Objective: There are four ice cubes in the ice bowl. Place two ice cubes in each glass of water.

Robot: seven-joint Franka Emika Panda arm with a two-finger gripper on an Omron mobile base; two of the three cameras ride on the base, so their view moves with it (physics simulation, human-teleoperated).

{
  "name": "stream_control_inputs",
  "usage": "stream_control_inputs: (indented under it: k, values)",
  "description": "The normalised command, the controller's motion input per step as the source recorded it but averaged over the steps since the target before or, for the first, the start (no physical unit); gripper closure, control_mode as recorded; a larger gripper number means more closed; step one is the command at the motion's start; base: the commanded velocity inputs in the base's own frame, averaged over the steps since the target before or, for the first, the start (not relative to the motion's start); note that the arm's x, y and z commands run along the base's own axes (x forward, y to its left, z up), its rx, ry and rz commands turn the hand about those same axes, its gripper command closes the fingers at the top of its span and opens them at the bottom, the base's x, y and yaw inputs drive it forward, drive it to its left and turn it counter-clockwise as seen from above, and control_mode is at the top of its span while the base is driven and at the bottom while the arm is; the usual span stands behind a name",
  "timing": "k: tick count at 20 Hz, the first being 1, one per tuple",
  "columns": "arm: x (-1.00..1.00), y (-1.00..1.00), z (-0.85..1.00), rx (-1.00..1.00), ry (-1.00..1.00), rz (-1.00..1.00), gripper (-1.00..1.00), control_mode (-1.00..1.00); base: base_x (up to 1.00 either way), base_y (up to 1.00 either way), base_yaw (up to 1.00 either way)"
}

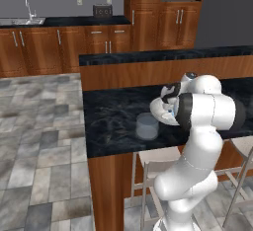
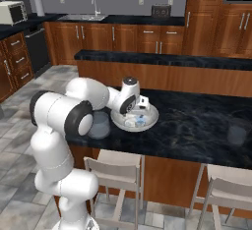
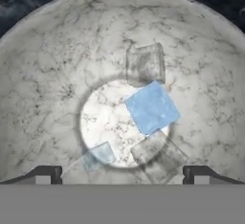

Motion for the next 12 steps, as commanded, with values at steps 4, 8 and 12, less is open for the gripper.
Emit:
stream_control_inputs:
  k: [4,8,12]
  values:
    - [0.35,-0.14,-0.31,0.00,0.00,0.00,-1.00,-1.00,0.00,0.00,0.00]
    - [0.30,-0.23,-0.24,0.00,0.00,0.00,-1.00,-1.00,0.00,0.00,0.00]
    - [0.33,-0.08,-0.25,-0.01,0.00,0.00,-1.00,-1.00,0.00,0.00,0.00]
